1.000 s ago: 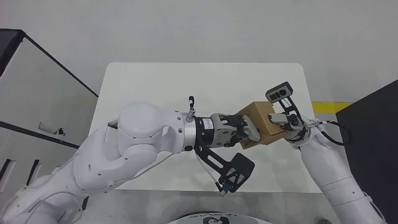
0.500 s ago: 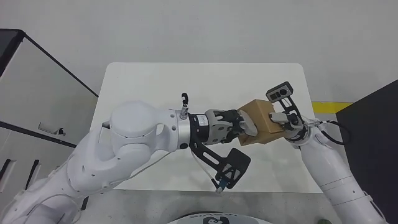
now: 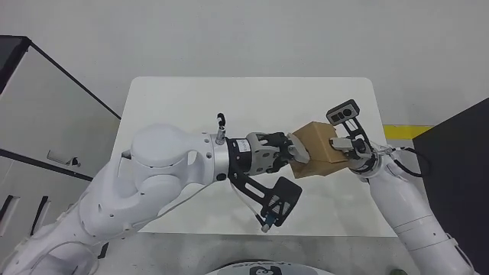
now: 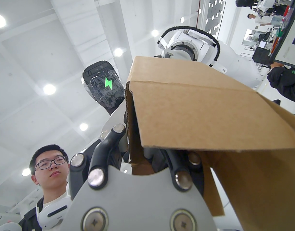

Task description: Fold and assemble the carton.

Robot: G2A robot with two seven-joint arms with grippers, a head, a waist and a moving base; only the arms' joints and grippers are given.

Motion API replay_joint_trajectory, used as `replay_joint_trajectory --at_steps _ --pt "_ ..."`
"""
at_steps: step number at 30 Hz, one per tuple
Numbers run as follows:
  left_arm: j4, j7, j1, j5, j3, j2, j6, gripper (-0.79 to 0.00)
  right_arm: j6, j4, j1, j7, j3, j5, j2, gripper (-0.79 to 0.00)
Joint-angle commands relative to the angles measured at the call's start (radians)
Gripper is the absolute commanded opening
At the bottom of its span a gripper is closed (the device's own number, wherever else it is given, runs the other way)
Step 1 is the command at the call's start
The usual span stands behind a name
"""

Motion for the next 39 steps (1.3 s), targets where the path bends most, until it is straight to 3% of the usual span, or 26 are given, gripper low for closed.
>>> replay_joint_trajectory --at_steps 1,16,39 --pt "0.000 0.000 0.000 0.000 0.000 0.000 0.000 -0.785 0.000 0.000 0.000 0.000 0.000 0.000 0.000 -0.785" --pt "-0.022 0.039 0.012 0.037 -0.012 0.006 0.020 -0.785 -0.033 0.039 0.006 0.000 -0.001 0.020 -0.016 -0.785" --pt "-0.020 0.033 -0.026 0.084 0.046 -0.003 0.011 -0.785 -0.088 -0.009 0.007 0.000 -0.039 0.050 -0.014 -0.785"
